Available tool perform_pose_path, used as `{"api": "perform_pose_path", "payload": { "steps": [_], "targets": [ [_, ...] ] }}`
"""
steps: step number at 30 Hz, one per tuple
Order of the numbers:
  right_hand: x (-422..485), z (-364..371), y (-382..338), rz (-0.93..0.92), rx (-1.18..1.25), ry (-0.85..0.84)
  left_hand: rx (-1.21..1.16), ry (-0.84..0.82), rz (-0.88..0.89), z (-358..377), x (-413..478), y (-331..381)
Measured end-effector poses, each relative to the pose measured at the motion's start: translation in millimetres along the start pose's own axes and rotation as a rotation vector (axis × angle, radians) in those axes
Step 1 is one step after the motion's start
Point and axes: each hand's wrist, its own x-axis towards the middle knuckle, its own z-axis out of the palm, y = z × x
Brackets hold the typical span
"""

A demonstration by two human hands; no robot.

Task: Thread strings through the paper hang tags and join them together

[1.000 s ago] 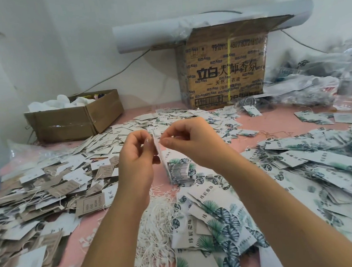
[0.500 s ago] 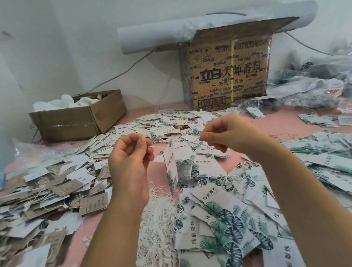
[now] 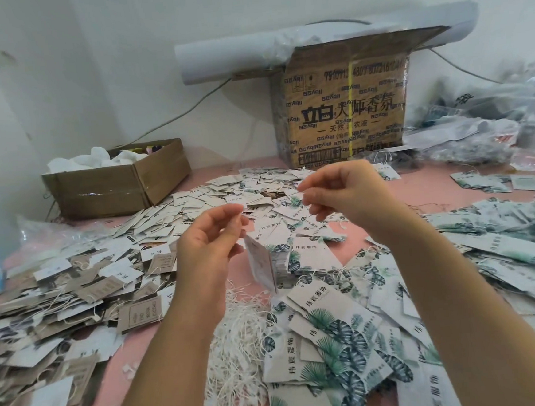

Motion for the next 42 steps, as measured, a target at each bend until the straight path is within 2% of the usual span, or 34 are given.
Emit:
{"api": "perform_pose_path", "payload": {
  "steps": [8,15,33,42],
  "targets": [
    [-5,33,-15,-0.162,-0.067,-0.140,0.080,-0.113,0.089,10,-5,0],
    [-6,34,-16,-0.138,0.031,-0.216,0.050,-0.117,0.117,9,-4,2],
    [-7,33,-14,-0.091,-0.090,-0.283,0.094,-0.200,0.124,13,-8,1],
    [-7,31,-13,-0.071,-0.024,-0.291,0.083,-0.220,0.115,13,-8,2]
  ]
}}
